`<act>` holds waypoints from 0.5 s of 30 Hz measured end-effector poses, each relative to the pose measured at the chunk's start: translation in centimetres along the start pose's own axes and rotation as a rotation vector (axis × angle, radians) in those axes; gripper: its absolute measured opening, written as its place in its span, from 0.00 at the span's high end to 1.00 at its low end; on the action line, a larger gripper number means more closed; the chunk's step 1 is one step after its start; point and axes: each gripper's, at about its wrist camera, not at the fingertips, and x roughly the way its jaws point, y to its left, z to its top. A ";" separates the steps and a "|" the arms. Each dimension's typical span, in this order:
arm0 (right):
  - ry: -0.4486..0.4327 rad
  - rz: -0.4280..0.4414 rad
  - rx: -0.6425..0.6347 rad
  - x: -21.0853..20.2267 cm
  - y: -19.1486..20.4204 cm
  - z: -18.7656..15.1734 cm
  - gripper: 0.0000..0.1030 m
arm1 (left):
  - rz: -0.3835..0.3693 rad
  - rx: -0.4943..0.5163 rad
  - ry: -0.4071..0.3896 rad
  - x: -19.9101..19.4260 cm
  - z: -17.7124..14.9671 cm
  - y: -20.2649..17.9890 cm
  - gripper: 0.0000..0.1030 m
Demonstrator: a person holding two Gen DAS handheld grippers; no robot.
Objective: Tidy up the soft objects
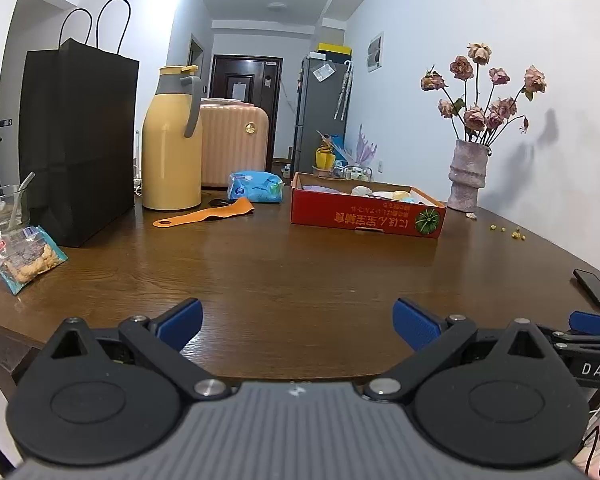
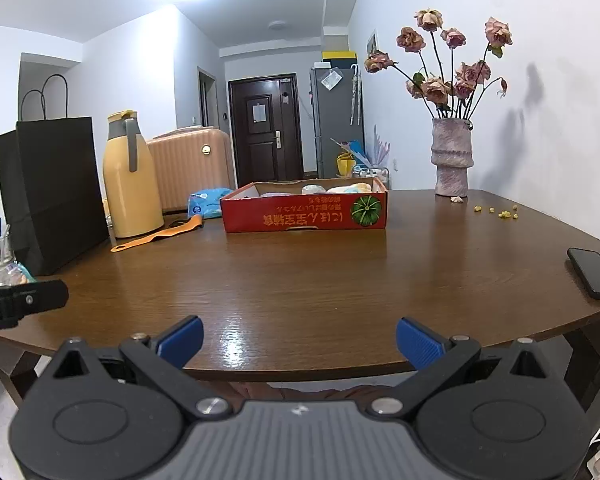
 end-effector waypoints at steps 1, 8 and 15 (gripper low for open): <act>0.002 0.001 -0.001 0.1 0.0 0.0 0.00 | 0.001 0.000 0.000 0.0 0.0 0.0 0.00; 0.008 0.006 0.004 0.2 -0.1 -0.1 0.00 | 0.006 -0.002 -0.001 0.0 0.0 0.0 0.00; 0.011 0.013 0.006 0.2 -0.1 -0.2 0.00 | 0.004 -0.004 0.002 0.0 0.1 0.0 0.00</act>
